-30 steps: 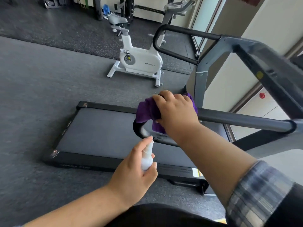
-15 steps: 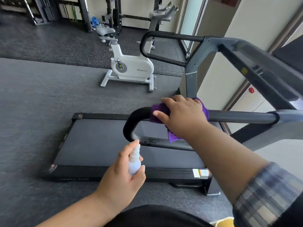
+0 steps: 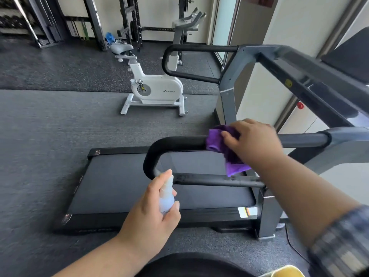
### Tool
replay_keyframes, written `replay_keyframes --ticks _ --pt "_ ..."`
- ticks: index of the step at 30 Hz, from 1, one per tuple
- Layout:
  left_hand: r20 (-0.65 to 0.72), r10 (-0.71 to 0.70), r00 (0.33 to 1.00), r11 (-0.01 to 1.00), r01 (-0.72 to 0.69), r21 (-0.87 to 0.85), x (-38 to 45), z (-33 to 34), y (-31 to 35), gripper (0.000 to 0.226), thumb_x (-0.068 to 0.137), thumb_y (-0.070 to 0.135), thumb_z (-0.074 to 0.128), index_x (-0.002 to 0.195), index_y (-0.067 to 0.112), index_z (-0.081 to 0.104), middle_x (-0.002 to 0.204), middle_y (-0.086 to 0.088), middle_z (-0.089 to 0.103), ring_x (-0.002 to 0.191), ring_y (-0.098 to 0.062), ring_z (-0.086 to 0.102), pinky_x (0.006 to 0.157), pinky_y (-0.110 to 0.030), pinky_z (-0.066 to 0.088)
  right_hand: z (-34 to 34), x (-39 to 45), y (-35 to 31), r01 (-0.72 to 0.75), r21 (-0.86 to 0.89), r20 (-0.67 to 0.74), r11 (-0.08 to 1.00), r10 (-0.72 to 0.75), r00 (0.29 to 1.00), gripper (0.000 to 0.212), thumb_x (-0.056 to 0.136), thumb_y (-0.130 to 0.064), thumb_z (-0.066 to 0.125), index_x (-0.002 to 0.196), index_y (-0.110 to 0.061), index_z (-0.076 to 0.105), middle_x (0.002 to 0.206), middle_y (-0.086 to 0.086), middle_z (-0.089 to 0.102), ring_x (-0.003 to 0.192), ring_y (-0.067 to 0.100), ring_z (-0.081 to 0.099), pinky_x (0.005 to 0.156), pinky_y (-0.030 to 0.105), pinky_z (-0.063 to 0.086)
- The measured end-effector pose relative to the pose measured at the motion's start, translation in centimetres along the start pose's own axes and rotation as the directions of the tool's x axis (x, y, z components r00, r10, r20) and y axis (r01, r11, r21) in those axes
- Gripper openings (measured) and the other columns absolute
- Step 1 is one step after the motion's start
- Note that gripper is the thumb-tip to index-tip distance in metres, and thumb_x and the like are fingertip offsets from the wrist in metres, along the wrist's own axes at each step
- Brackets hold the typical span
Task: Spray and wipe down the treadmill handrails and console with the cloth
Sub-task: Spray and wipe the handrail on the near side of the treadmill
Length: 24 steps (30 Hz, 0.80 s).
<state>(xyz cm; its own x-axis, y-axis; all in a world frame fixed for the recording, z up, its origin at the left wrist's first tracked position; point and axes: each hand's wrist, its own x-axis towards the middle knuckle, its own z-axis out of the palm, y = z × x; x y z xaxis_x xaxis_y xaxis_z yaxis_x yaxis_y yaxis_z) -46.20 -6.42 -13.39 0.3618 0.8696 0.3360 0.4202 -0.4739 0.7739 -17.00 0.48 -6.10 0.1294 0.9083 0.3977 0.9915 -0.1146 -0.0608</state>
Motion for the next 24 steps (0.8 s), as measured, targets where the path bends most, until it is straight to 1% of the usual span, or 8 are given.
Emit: replay_keyframes --ticks 2,5,9,12,15,18,20,24 --pt "0.024 -0.005 1.0 1.0 0.005 0.008 -0.5 -0.2 -0.2 0.087 0.085 0.016 0.069 0.132 0.07 0.019 0.117 0.026 0.054 0.071 -0.002 0.061 0.066 -0.031 0.056 0.2 -0.2 0.6 -0.06 0.004 -0.038 0.998 0.06 0.997 0.05 0.086 -0.061 0.033 0.094 -0.03 0.071 0.086 -0.004 0.065 0.082 0.026 0.063 0.079 0.036 0.039" --pt "0.011 -0.026 1.0 1.0 0.026 0.016 -0.6 -0.4 -0.6 0.085 0.085 0.017 0.068 0.131 0.07 0.02 0.116 0.024 0.055 0.065 -0.001 0.059 0.066 -0.033 0.056 1.0 0.2 -2.7 -0.094 -0.051 -0.08 0.994 0.09 0.993 0.044 0.088 -0.05 0.035 0.083 -0.026 0.071 0.082 -0.004 0.065 0.075 0.028 0.062 0.076 0.036 0.038" --pt "0.001 0.009 1.0 1.0 -0.009 0.024 0.2 0.7 0.0 0.093 0.084 0.01 0.071 0.13 0.072 0.021 0.116 0.025 0.055 0.081 -0.004 0.062 0.074 -0.029 0.054 2.5 0.4 -9.3 0.048 -0.041 -0.075 0.998 -0.051 0.996 0.04 0.091 -0.052 0.041 0.085 -0.027 0.072 0.085 -0.002 0.068 0.074 0.03 0.064 0.077 0.039 0.041" --pt "0.024 0.01 1.0 1.0 -0.01 0.004 1.0 2.2 0.6 0.089 0.084 0.016 0.071 0.129 0.075 0.021 0.116 0.026 0.055 0.082 -0.006 0.063 0.073 -0.03 0.055 2.7 0.6 -9.9 0.099 -0.018 -0.056 0.995 -0.1 0.993 0.043 0.094 -0.052 0.038 0.089 -0.027 0.072 0.087 -0.001 0.067 0.075 0.031 0.063 0.077 0.04 0.04" --pt "0.025 0.036 0.999 0.999 -0.036 -0.006 2.2 4.4 1.5 0.084 0.08 0.024 0.068 0.13 0.074 0.021 0.111 0.025 0.058 0.093 -0.004 0.063 0.08 -0.014 0.048 2.4 0.2 -7.1 0.171 0.001 -0.066 0.985 -0.17 0.983 0.036 0.099 -0.048 0.042 0.099 -0.027 0.072 0.093 -0.001 0.068 0.079 0.031 0.064 0.077 0.04 0.04" --pt "0.07 0.057 0.996 0.998 -0.057 -0.014 3.3 7.1 2.8 0.093 0.083 0.011 0.073 0.131 0.073 0.022 0.109 0.025 0.059 0.101 -0.004 0.06 0.083 -0.006 0.042 1.7 -0.4 -2.7 0.156 0.023 -0.06 0.988 -0.154 0.986 0.036 0.101 -0.047 0.04 0.108 -0.029 0.071 0.1 -0.004 0.069 0.087 0.029 0.064 0.081 0.04 0.041" --pt "0.102 0.068 0.992 0.998 -0.067 -0.015 3.8 8.7 3.9 0.094 0.083 0.009 0.073 0.13 0.073 0.022 0.113 0.026 0.056 0.099 -0.003 0.061 0.082 -0.01 0.045 0.9 -0.9 1.1 0.119 0.038 -0.057 0.992 -0.117 0.992 0.038 0.101 -0.047 0.038 0.111 -0.03 0.07 0.105 -0.006 0.069 0.092 0.027 0.064 0.085 0.041 0.041" --pt "0.131 0.068 0.989 0.998 -0.067 -0.016 4.6 11.4 6.1 0.087 0.083 0.017 0.07 0.131 0.072 0.021 0.117 0.027 0.055 0.087 -0.004 0.063 0.073 -0.029 0.054 -1.0 -1.9 9.9 0.032 0.031 -0.087 0.999 -0.029 0.996 0.036 0.101 -0.047 0.041 0.111 -0.031 0.071 0.107 -0.008 0.07 0.094 0.026 0.065 0.089 0.04 0.042"
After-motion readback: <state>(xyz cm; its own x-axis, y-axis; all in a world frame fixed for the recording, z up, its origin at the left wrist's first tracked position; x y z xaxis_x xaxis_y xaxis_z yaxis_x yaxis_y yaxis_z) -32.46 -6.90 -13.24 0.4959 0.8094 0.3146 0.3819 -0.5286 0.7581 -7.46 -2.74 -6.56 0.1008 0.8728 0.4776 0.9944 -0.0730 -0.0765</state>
